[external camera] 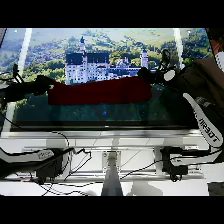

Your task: Fold the clothes and pants, and hang the long-sleeved shirts on hangers.

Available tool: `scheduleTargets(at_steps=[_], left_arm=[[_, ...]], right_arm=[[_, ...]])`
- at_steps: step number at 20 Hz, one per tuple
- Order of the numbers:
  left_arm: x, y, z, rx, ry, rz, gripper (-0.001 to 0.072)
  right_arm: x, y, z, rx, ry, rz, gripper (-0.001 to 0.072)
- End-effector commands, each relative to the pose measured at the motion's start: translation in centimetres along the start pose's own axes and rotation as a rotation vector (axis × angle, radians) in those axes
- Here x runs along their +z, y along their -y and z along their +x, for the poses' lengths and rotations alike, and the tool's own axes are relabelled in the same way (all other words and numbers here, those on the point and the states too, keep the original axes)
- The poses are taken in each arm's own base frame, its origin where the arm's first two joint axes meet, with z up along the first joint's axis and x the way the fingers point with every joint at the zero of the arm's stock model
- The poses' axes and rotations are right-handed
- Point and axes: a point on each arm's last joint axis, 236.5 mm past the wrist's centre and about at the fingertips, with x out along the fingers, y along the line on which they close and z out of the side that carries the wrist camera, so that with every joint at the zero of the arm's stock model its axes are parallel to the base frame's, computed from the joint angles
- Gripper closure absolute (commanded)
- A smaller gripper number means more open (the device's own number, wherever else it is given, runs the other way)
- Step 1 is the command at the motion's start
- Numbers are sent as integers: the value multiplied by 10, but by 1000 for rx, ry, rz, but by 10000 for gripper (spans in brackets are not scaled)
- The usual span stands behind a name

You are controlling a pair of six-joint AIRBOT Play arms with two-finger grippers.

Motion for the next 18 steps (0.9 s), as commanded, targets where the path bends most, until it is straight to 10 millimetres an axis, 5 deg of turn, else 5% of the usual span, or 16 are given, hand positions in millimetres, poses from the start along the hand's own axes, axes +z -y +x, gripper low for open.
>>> scheduleTargets(at_steps=[1,4,7,11,15,16,17,18], left_arm=[[3,-1,-27,-53,1,-29,-9],[-23,-38,-63,30,-104,46,-3],[-62,-89,-75,220,-272,17,-2],[-78,-66,-32,105,-352,53,3],[-89,-46,23,92,-373,109,312],[-87,-38,32,83,-357,121,454],[-83,-27,35,60,-358,178,694],[-78,-15,33,30,-370,235,688]], right_arm=[[-7,3,1,-22,-45,-70,127],[-16,2,-5,-32,-124,-163,126],[-17,-9,-11,-11,-167,-199,127],[-14,-19,-16,9,-183,-204,127],[-27,-29,-16,31,-223,-274,157],[-29,-38,-14,45,-216,-337,160],[-29,-49,-12,58,-197,-375,160],[-30,-62,-9,70,-168,-399,223]])
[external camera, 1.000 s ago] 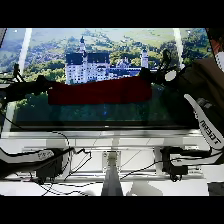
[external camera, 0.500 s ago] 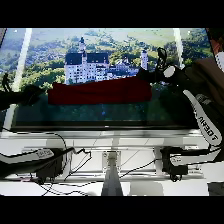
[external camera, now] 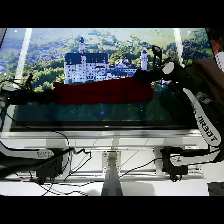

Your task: Fold the clothes and pants, and hang the long-sleeved shirts on hangers.

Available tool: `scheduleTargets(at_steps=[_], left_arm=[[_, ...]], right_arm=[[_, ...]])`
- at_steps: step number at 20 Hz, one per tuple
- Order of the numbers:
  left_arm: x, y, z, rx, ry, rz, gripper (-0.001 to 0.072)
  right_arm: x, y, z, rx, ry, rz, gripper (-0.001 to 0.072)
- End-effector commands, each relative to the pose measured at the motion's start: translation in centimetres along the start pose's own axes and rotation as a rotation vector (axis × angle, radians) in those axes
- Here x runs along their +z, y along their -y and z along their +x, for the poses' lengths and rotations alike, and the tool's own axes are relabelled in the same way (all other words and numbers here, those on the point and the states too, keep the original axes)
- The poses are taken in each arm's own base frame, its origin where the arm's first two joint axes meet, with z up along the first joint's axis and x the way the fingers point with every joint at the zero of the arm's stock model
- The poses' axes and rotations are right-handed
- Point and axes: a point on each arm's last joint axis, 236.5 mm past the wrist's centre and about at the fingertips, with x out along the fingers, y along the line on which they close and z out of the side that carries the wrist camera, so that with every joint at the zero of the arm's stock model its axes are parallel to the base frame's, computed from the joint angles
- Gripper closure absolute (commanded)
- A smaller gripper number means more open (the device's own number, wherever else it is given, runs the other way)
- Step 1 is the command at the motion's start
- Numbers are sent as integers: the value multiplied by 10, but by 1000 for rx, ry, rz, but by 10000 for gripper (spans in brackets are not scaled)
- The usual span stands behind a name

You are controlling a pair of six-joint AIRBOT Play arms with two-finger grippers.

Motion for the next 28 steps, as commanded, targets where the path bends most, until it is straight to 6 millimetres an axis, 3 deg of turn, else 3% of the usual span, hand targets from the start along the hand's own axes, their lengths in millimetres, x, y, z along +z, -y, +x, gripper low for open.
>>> scheduleTargets(at_steps=[1,4,6,9,12,14,16,17,19,21,23,25,28], left_arm=[[22,37,1,-51,7,137,688],[49,84,-49,-81,51,217,689],[61,119,-93,-64,119,275,689],[63,169,-150,-35,253,400,688],[49,204,-189,-8,355,494,687],[42,222,-204,-13,399,532,686],[38,236,-211,-46,426,545,686],[38,241,-212,-69,432,544,686],[39,244,-212,-84,440,542,686],[41,247,-209,-88,442,546,686],[38,254,-194,-110,402,560,686],[36,270,-166,-155,347,583,687],[41,321,-106,-274,320,597,687]], right_arm=[[7,-35,9,21,54,-123,397],[11,-74,26,46,119,-191,691],[6,-107,39,85,114,-222,691],[-9,-170,67,161,74,-279,692],[-32,-255,97,291,26,-257,691],[-40,-316,106,394,27,-247,691],[-39,-362,108,475,37,-212,691],[-37,-379,108,508,39,-174,692],[-34,-394,107,542,40,-155,692],[-26,-380,107,513,36,-184,691],[-7,-330,109,388,25,-285,691],[16,-247,100,216,-56,-348,692],[39,-106,47,-26,-230,-393,692]])
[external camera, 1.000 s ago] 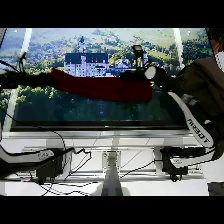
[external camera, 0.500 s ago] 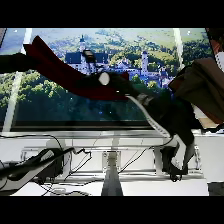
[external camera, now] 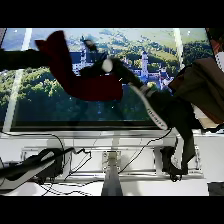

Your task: Fold the clothes and pants, and hang the long-sleeved shirts on hangers.

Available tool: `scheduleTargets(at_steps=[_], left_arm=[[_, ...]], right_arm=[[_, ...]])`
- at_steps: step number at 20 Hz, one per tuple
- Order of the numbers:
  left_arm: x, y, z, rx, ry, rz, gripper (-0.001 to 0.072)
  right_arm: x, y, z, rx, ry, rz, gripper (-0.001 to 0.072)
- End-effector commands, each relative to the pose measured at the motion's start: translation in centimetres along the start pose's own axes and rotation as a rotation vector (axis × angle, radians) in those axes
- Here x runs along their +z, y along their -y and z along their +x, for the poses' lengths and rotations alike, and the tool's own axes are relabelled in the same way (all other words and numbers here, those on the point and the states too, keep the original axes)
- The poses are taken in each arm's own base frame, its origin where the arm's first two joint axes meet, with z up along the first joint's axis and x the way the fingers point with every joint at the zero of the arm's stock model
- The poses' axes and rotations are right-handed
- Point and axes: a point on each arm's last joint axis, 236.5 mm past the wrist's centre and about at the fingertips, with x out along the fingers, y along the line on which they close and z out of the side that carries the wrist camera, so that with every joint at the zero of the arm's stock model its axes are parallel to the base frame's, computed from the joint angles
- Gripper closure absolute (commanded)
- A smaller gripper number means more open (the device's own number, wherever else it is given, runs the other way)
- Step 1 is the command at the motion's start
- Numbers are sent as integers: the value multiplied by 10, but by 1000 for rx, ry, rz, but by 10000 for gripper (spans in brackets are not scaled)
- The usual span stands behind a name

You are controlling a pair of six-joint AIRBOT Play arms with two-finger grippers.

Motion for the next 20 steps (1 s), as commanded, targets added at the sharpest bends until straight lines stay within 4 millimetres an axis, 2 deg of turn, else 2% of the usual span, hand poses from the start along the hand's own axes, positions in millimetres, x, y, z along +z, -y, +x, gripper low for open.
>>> scheduleTargets(at_steps=[1,3,4,5,6,7,8,9,10,11,13,16,18,20], left_arm=[[3,39,82,-109,5,-3,687],[-15,76,145,-165,-26,1,687],[-28,91,174,-169,-40,13,686],[-43,104,203,-168,-51,26,649],[-57,113,225,-163,-62,32,415],[-71,118,242,-157,-76,36,-13],[-78,119,252,-150,-82,38,-13],[-83,116,256,-141,-93,49,-13],[-81,109,254,-121,-95,74,-13],[-76,100,250,-101,-88,93,-13],[-58,84,233,-77,-57,88,-13],[-32,65,205,-58,-16,71,-13],[-22,55,186,-53,-7,61,-13],[-16,47,171,-51,-6,51,-13]], right_arm=[[-42,140,-95,-242,-276,-20,692],[-52,192,-147,-282,-308,81,692],[-62,213,-169,-287,-330,121,693],[-73,227,-185,-267,-359,148,693],[-83,234,-195,-211,-367,184,693],[-87,234,-197,-132,-348,236,693],[-92,230,-196,-37,-323,305,685],[-99,227,-193,39,-312,367,569],[-110,223,-187,104,-318,429,340],[-121,218,-178,147,-331,472,179],[-143,208,-150,194,-340,555,152],[-147,183,-91,244,-240,679,148],[-140,148,-59,319,-196,750,148],[-131,103,-34,405,-189,735,148]])
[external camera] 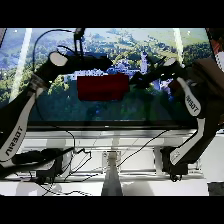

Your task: Fold the clothes and pants, and hang the long-sleeved shirts on hangers.

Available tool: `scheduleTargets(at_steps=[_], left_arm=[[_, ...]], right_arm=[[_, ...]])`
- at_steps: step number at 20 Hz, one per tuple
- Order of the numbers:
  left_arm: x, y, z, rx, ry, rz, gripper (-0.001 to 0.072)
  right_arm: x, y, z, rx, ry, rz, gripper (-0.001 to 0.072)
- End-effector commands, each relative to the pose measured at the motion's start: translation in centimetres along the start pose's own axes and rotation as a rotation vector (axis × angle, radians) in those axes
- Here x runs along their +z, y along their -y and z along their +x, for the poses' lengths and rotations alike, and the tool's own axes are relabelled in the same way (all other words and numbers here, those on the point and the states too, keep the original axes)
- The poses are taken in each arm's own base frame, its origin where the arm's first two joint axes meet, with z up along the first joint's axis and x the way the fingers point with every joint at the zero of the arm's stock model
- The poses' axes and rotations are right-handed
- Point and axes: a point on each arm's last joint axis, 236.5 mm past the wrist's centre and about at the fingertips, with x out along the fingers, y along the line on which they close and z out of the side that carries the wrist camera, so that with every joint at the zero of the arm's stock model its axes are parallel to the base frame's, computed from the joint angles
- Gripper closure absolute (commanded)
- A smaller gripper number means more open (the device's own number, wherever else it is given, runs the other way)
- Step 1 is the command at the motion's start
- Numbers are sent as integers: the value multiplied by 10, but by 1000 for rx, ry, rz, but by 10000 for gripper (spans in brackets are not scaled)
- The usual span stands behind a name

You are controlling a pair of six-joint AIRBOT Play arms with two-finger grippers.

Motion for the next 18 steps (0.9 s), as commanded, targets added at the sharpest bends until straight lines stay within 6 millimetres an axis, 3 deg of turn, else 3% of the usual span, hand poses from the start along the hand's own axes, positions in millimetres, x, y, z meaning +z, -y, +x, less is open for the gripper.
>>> scheduleTargets(at_steps=[1,4,5,6,7,9,12,14,18], left_arm=[[10,-15,-28,10,5,-12,-13],[15,-28,-41,30,11,-20,7],[14,-34,-45,48,4,-6,63],[11,-38,-49,68,-12,19,142],[9,-40,-53,84,-26,46,163],[11,-40,-65,119,-34,108,217],[24,-31,-94,177,-3,214,248],[35,-21,-112,197,30,263,248],[48,0,-135,196,90,301,248]], right_arm=[[-6,-51,66,151,48,60,148],[-12,-75,107,120,87,20,167],[-12,-79,114,107,103,9,307],[-11,-84,118,100,112,-13,524],[-7,-90,116,100,120,-37,675],[10,-104,98,93,154,-118,691],[46,-138,37,68,274,-265,692],[67,-160,-24,33,388,-350,692],[86,-190,-188,-125,681,-467,693]])
